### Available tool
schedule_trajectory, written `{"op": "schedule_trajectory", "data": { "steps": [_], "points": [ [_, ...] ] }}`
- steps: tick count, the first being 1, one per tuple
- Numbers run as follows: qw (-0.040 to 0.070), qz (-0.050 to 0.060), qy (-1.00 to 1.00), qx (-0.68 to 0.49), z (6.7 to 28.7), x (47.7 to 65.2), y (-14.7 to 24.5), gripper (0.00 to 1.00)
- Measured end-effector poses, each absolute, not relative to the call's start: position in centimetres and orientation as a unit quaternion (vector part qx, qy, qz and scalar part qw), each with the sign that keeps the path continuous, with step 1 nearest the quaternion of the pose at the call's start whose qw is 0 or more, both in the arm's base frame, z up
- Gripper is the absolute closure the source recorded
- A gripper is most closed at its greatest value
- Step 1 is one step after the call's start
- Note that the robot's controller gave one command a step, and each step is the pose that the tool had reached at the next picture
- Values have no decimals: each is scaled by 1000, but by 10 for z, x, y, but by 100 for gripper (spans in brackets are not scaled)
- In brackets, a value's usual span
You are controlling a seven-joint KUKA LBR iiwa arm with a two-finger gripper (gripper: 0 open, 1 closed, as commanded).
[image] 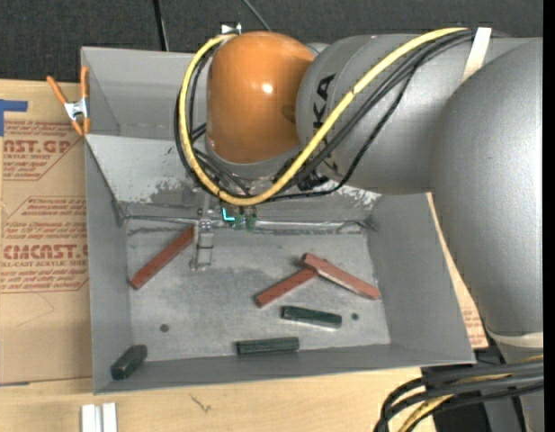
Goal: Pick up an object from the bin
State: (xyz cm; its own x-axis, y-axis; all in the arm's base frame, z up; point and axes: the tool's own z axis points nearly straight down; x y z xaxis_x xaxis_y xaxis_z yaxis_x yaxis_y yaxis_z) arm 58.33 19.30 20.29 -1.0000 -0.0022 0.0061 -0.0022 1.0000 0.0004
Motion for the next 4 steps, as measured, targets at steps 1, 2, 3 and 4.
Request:
{"op": "schedule_trajectory", "data": {
  "steps": [1,2,3,4],
  "points": [
    [-1,-1,-1000,1,208,585,192,0],
    [-4,-1,-999,39,163,589,193,0],
    [-2,-1,-988,151,103,578,192,0],
    [0,0,-985,174,77,581,215,0]
  ]
}}
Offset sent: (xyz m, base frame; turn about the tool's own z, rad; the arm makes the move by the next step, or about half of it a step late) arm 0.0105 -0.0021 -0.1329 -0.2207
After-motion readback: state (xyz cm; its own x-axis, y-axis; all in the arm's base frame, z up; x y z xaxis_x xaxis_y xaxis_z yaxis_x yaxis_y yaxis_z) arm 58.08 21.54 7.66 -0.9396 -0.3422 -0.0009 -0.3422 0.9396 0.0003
